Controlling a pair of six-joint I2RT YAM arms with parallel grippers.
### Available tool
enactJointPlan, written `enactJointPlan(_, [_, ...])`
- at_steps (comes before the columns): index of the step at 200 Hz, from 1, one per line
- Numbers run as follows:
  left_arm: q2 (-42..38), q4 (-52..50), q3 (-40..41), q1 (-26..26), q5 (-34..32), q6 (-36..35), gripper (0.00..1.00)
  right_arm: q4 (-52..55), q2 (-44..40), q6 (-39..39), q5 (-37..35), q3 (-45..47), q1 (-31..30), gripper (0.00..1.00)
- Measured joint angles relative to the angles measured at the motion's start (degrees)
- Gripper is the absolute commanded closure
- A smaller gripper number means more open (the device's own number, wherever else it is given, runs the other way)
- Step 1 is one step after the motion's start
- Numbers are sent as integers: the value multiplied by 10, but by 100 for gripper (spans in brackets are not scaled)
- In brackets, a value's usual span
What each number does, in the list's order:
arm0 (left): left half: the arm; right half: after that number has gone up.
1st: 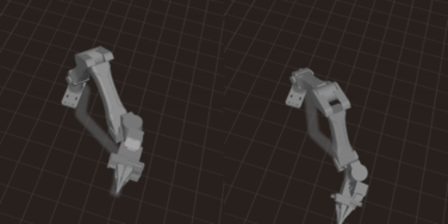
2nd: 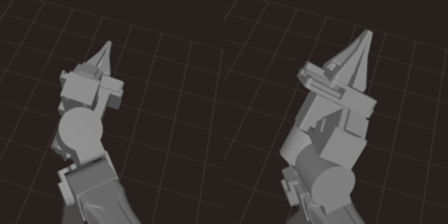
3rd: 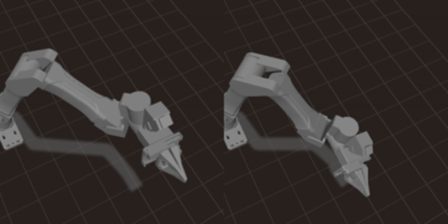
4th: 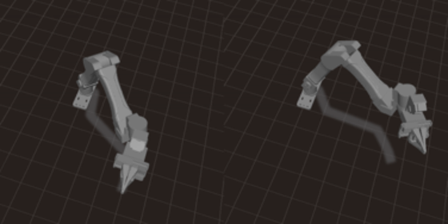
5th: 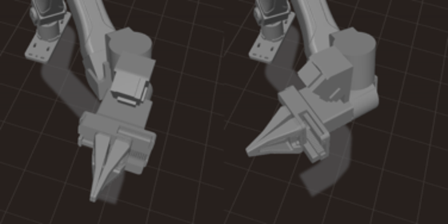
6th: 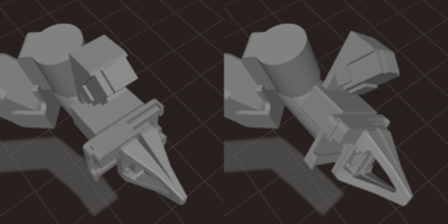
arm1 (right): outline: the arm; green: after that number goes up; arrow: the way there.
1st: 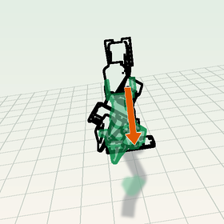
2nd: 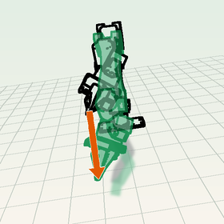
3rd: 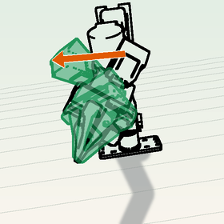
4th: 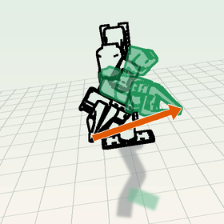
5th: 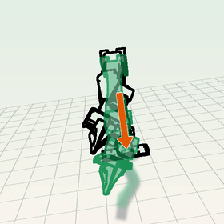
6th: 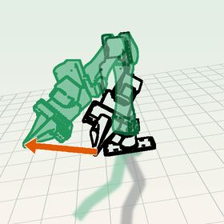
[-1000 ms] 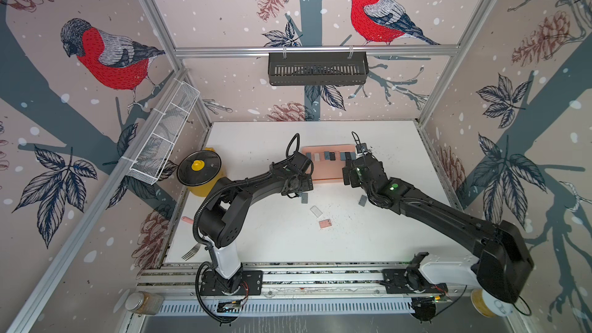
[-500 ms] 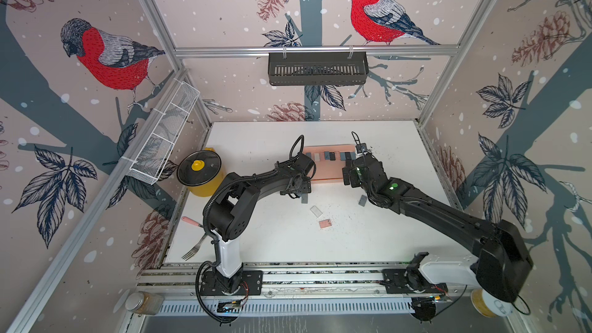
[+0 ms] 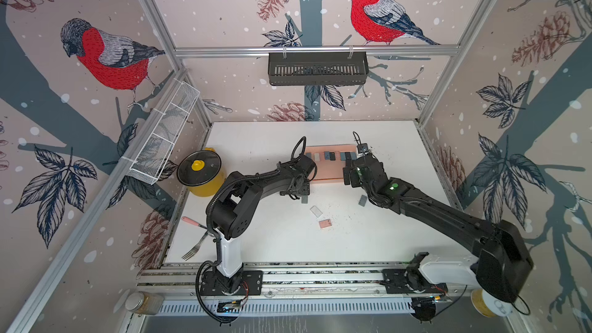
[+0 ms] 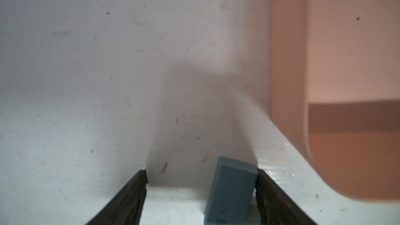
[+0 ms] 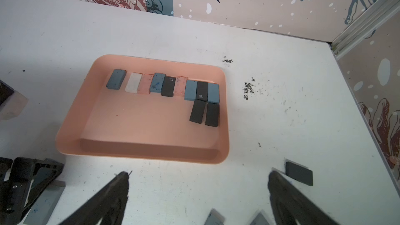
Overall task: Put the eraser in the storage box
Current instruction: Pick up the eraser from the center of the board.
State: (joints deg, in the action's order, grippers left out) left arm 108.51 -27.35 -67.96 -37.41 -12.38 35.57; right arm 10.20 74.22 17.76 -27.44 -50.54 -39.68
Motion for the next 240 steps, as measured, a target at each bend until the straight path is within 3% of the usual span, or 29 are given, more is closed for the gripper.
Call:
enactJointPlan(69, [-20, 2, 28, -2, 4, 0, 32, 0, 0, 0, 2, 0, 1, 1])
enactJointPlan(92, [-20, 2, 28, -2, 5, 0, 40, 0, 0, 0, 2, 0, 1, 1])
enactJointPlan(108, [-17, 2, 24, -3, 7, -1, 52, 0, -2, 0, 2, 0, 1, 1])
enactJointPlan(240, [-30, 9, 39, -3, 14, -11, 71, 0, -12, 2, 2, 4, 4, 1])
